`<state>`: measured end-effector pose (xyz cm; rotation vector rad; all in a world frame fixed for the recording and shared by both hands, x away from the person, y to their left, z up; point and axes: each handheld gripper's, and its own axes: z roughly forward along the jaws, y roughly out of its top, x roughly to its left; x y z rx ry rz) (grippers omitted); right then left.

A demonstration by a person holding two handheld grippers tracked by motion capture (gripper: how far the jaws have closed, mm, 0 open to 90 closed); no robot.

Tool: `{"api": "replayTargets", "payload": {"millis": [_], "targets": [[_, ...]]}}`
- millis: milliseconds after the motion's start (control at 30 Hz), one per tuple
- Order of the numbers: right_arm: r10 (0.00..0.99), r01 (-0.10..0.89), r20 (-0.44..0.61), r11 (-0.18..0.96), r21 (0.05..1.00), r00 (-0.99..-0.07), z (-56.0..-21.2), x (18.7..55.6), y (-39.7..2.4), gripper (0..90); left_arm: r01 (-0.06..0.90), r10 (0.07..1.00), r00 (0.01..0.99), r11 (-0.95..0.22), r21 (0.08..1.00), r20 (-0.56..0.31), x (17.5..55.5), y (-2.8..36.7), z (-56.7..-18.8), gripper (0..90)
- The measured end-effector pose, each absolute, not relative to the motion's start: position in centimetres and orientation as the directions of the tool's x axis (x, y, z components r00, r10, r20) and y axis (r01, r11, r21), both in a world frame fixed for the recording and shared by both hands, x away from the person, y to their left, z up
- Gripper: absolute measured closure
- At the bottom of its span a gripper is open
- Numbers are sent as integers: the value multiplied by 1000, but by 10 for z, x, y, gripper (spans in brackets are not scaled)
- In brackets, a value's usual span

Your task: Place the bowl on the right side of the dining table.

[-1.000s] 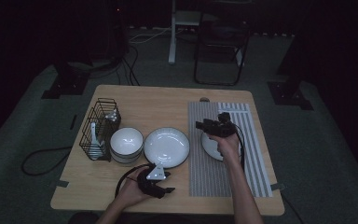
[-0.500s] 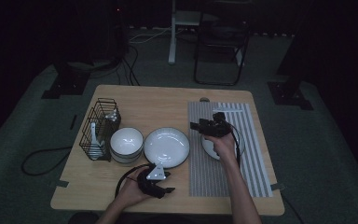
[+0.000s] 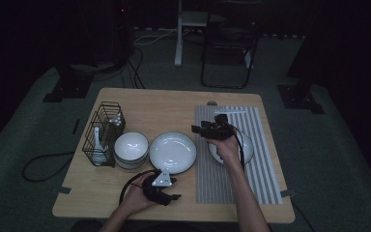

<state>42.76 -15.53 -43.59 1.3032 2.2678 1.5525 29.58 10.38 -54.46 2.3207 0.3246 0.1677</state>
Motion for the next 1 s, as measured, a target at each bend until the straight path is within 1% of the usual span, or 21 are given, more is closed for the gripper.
{"api": "replayTargets", "payload": {"millis": [67,167,633,1000], "targets": [[681,583,360,120,804,-637,-435,428,-153,423,181,283,959,-670,720,23,296,104,-545,387],[675,589,369,119,800,-638,-435,429,-149,434,179,283,959,-670,720,25,296,104,-545,386],[656,580,350,165,797,-668,-429,431,-124,423,178,279,960,-672,718,24,296,104,-544,385],[644,583,353,179,792,-678,-430,433,-109,423,176,277,961,-673,718,24,296,104,-544,386]]}}
